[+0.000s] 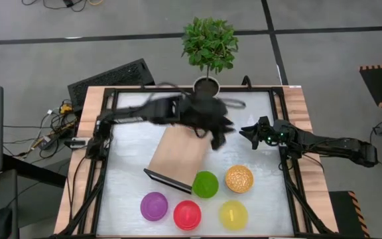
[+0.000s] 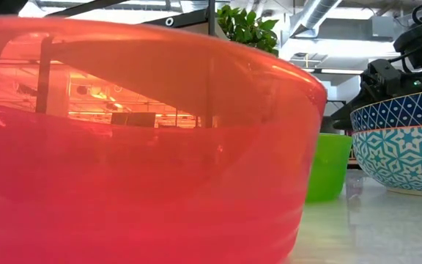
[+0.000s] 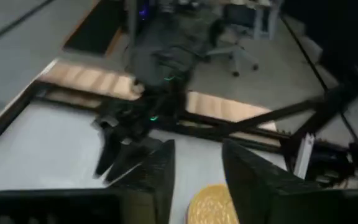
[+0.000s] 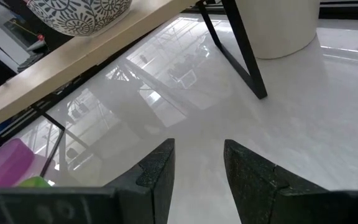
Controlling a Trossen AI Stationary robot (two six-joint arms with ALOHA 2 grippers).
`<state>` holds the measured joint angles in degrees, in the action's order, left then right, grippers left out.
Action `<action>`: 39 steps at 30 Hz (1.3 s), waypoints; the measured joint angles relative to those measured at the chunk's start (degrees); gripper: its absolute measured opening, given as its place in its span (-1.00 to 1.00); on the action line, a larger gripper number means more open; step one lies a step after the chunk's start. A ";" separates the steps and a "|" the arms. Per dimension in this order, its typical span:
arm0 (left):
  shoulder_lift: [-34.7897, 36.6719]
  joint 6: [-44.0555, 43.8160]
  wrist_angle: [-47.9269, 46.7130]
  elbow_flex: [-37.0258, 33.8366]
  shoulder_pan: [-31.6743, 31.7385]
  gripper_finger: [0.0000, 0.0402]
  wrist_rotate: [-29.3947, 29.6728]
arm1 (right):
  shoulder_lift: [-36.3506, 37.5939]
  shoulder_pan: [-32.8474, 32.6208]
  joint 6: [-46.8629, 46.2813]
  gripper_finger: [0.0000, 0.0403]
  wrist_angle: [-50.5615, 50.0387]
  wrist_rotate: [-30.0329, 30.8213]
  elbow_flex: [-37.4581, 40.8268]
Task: Place and stack bowls onto a shelf
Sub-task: Stack the yellow patterned bowl on top of the blue patterned bowl on the shelf
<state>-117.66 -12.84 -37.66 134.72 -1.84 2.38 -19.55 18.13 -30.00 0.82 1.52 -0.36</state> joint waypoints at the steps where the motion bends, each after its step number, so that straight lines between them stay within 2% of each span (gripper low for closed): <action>1: -1.05 2.40 0.63 -0.05 -1.13 -0.34 0.53 | 0.04 0.00 -0.01 -0.19 0.02 0.01 0.00; 5: -4.96 8.94 3.09 0.01 -4.17 -0.10 5.52 | -0.01 0.00 -0.13 -0.19 0.11 0.00 0.00; 10: -11.24 7.67 5.68 -0.05 -3.89 0.06 2.60 | -0.84 -0.04 -0.13 -0.19 0.13 0.19 0.00; 16: -17.78 5.83 4.89 -0.05 -3.79 0.05 -1.58 | -1.46 -0.04 -0.11 -0.19 0.02 0.15 0.00; 20: -19.46 3.51 5.73 -0.08 -3.63 0.05 -5.22 | -1.50 -0.04 0.03 -0.19 -0.03 0.15 0.00; 25: -20.29 6.57 4.82 0.06 -3.49 0.05 -4.71 | -1.51 -0.04 0.02 -0.19 -0.09 0.11 0.00; 31: -22.24 6.36 1.29 -0.07 -3.71 0.05 -4.77 | -1.49 -0.04 0.02 -0.19 -0.13 0.07 0.00; 39: -24.91 7.06 2.01 0.01 -3.26 0.04 -4.94 | -1.51 -0.04 0.00 -0.19 -0.11 0.02 0.00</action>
<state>-142.57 -5.77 -35.65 134.73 -5.09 -2.56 -21.06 18.09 -30.00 0.71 1.54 -0.36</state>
